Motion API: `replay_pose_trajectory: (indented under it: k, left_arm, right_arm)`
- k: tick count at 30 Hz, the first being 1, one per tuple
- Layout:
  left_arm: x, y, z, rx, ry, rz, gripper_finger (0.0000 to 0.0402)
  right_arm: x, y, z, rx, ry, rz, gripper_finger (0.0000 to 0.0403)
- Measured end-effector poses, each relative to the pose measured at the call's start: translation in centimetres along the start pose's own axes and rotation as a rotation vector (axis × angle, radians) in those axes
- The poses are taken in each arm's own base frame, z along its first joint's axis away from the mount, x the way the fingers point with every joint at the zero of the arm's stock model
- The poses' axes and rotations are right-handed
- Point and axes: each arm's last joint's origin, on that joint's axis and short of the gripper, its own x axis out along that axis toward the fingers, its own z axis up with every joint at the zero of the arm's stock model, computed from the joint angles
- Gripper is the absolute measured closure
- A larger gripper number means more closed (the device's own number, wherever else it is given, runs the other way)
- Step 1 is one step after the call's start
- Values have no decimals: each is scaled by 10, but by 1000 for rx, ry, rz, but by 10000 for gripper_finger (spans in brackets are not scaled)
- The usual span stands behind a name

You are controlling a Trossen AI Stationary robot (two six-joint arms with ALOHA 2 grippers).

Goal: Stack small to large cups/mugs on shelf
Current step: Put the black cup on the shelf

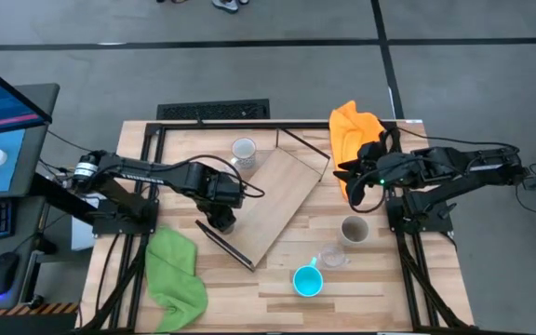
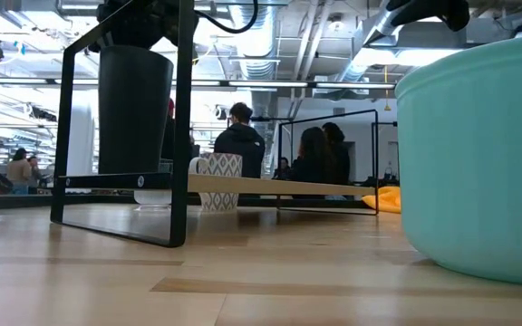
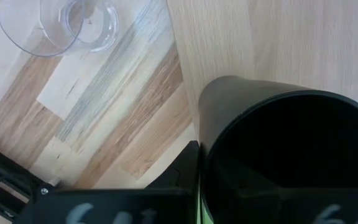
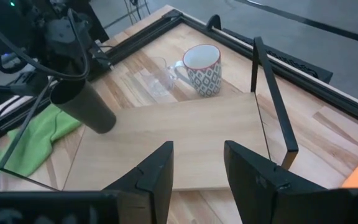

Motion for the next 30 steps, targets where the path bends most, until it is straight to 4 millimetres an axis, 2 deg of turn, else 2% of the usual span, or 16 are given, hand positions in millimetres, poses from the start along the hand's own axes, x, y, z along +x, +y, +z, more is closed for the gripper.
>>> replay_pose_trajectory:
  k: [9,26,30]
  left_arm:
    - [0,0,0,2,0,-2,391]
    - [-1,-1,0,12,4,-23,389]
    - [-2,0,0,17,1,-26,363]
  right_arm:
    - [0,0,0,0,0,0,238]
    - [0,0,0,1,0,0,194]
    - [0,0,0,1,0,0,181]
